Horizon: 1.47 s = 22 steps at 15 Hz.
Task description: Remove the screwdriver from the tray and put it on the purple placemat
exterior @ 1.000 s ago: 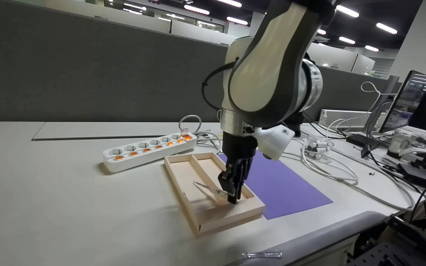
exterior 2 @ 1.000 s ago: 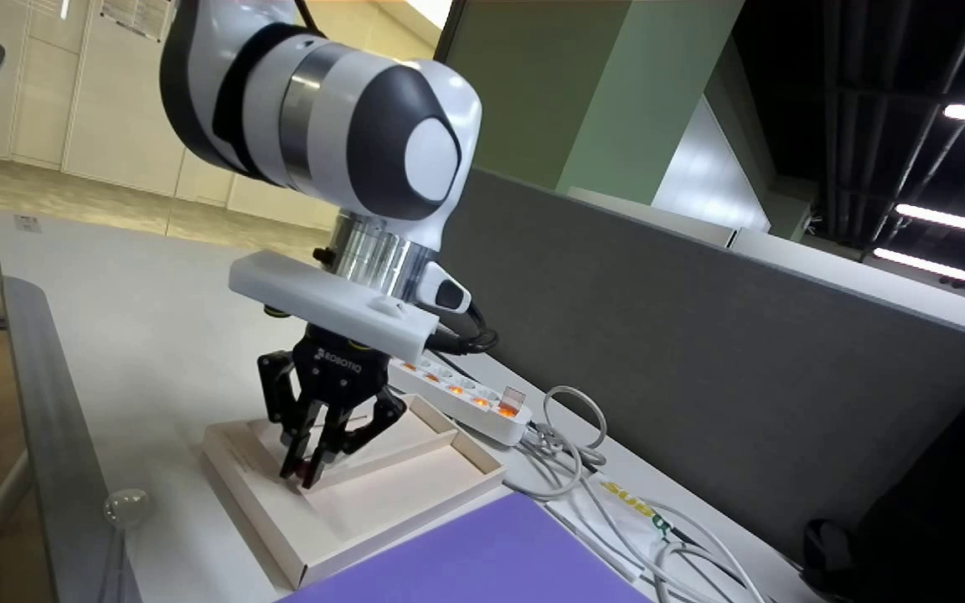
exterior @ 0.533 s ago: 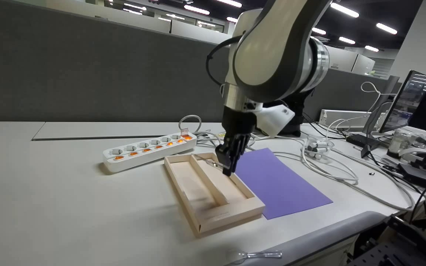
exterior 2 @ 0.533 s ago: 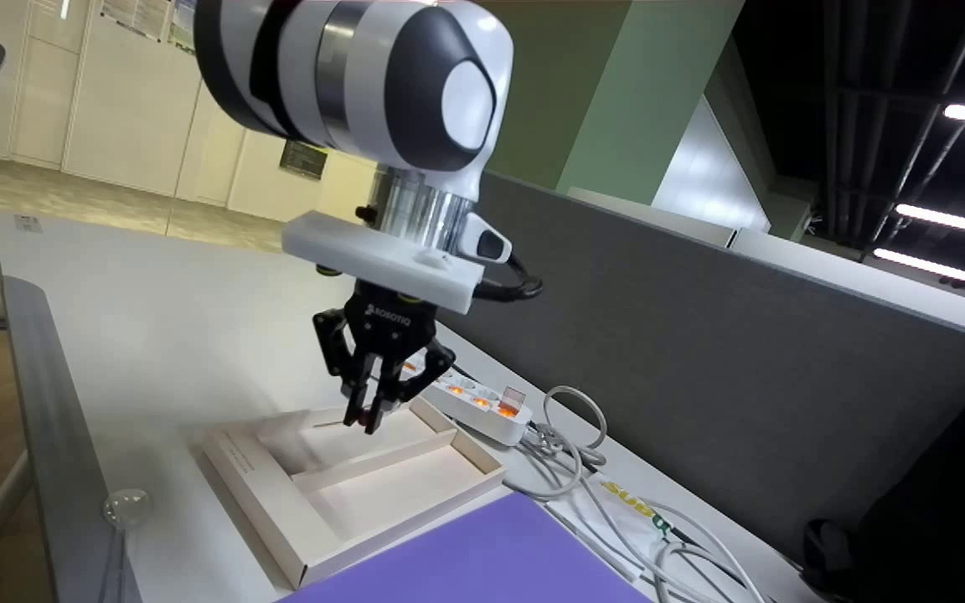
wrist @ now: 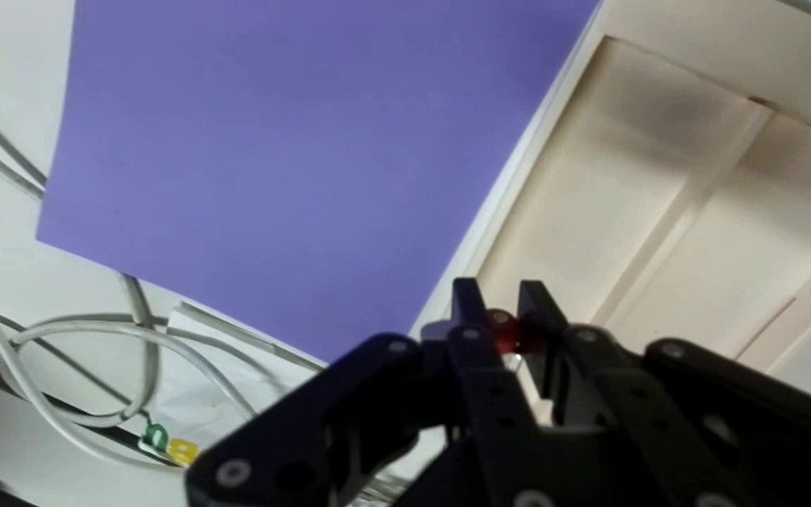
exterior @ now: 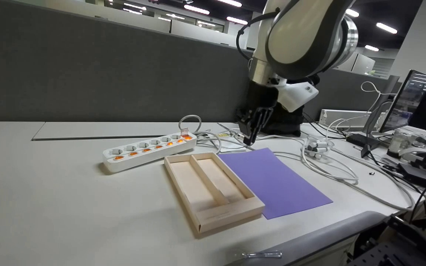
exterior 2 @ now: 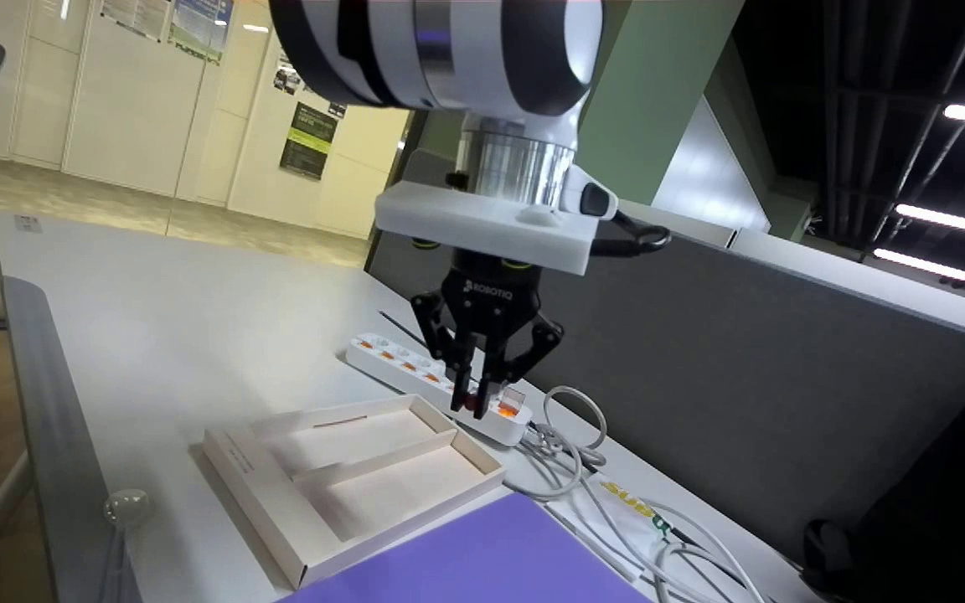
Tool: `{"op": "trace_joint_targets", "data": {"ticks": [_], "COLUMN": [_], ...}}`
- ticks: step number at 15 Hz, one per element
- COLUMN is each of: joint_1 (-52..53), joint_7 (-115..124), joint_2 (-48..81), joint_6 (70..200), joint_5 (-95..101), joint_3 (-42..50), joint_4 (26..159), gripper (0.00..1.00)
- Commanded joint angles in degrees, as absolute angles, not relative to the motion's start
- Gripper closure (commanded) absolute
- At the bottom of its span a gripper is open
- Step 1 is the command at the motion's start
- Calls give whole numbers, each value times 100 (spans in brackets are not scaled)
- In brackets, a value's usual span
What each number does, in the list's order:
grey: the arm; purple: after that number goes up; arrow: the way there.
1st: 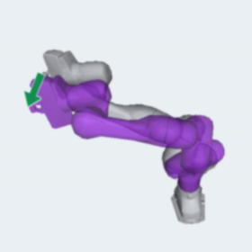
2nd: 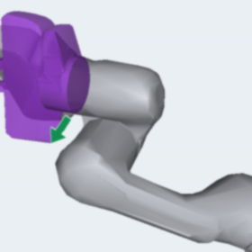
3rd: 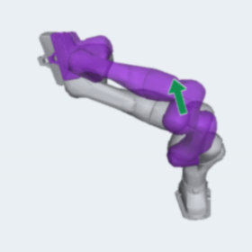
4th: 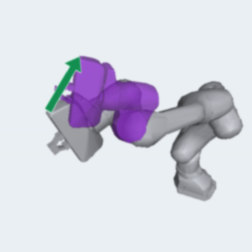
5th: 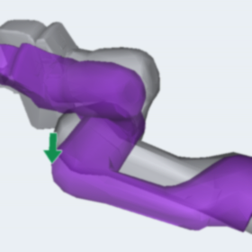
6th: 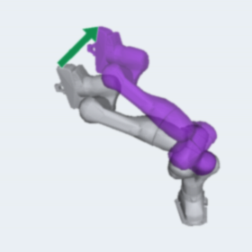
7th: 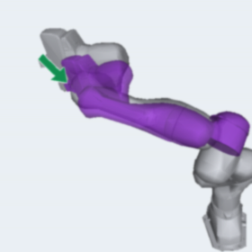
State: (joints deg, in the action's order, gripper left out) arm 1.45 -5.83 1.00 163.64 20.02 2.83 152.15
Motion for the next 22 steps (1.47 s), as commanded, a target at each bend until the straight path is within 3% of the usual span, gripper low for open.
{"op": "trace_joint_targets", "data": {"ticks": [1, 15, 22], "joint_1": [-111, -128, 57], "joint_7": [-127, -35, -211], "joint_2": [193, 1729, 2190], "joint_6": [16534, 17411, 17755], "joint_5": [2207, 1784, 1074], "joint_3": [393, 1240, 1144], "joint_4": [15270, 15132, 15066], "gripper": [96, 96, 96]}}
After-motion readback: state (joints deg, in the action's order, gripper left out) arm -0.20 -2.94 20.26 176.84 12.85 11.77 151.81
